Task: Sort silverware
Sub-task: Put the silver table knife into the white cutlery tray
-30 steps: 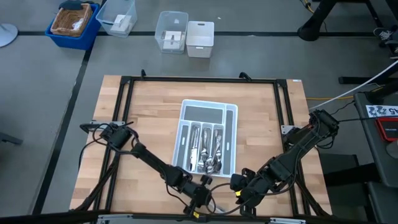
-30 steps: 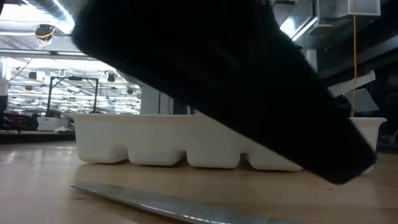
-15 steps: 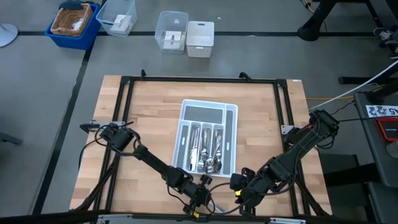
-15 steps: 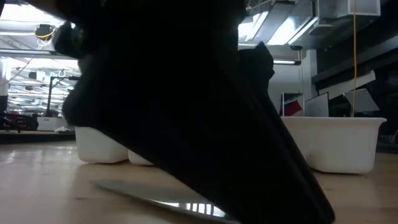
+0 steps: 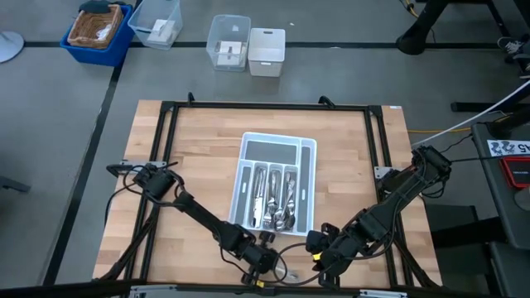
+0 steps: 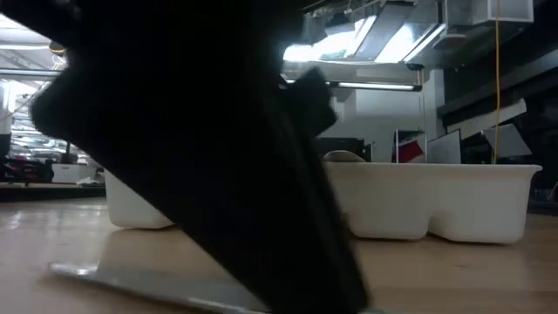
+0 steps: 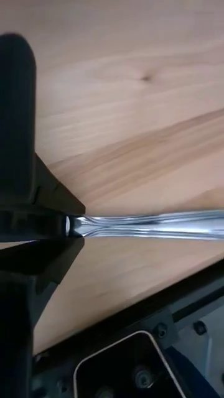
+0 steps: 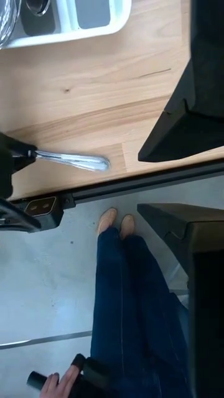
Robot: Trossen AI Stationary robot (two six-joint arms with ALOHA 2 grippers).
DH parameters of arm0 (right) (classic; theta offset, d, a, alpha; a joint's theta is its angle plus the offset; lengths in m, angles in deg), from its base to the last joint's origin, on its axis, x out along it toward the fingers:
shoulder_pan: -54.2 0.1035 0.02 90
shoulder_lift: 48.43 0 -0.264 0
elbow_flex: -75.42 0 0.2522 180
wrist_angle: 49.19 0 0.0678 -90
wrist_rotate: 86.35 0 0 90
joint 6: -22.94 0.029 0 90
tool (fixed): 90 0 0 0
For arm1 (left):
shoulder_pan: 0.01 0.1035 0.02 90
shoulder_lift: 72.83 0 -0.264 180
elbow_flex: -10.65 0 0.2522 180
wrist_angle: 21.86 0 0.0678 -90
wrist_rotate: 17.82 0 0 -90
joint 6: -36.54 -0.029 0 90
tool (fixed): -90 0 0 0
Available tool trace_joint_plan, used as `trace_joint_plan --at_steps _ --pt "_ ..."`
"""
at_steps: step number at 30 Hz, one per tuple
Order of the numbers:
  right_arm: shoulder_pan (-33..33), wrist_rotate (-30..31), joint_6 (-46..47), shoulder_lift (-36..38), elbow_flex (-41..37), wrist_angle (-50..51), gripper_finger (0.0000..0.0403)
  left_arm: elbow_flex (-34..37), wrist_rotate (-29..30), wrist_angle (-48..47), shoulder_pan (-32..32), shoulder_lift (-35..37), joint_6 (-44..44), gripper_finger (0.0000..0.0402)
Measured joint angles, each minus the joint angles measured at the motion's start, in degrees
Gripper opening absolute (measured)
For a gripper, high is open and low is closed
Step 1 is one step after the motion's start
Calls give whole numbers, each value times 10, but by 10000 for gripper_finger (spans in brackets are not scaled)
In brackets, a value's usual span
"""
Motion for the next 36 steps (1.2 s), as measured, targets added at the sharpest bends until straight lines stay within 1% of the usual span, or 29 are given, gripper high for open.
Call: trace_joint_plan --at_steps 6,10,12,16,21,28,31,36 --pt "0 -1 0 0 0 0 120 3 -9 -52 -5 9 72 30" --pt "0 -9 0 1 0 0 120 -4 -32 -99 -9 10 114 30" --pt "0 -9 0 4 0 1 120 -4 -42 -114 -12 11 120 31" --pt "0 -7 -4 8 0 1 120 -4 -45 -105 -16 11 115 34" --pt "0 -7 -5 9 0 4 120 -10 -51 -104 -10 18 144 58" --pt "0 -8 -15 9 0 6 120 -35 -50 -115 5 30 120 108" --pt "0 -8 -20 9 0 6 120 -42 -43 -102 8 31 114 116" --pt "0 -8 -21 9 0 6 120 -43 -26 -89 5 31 108 116"
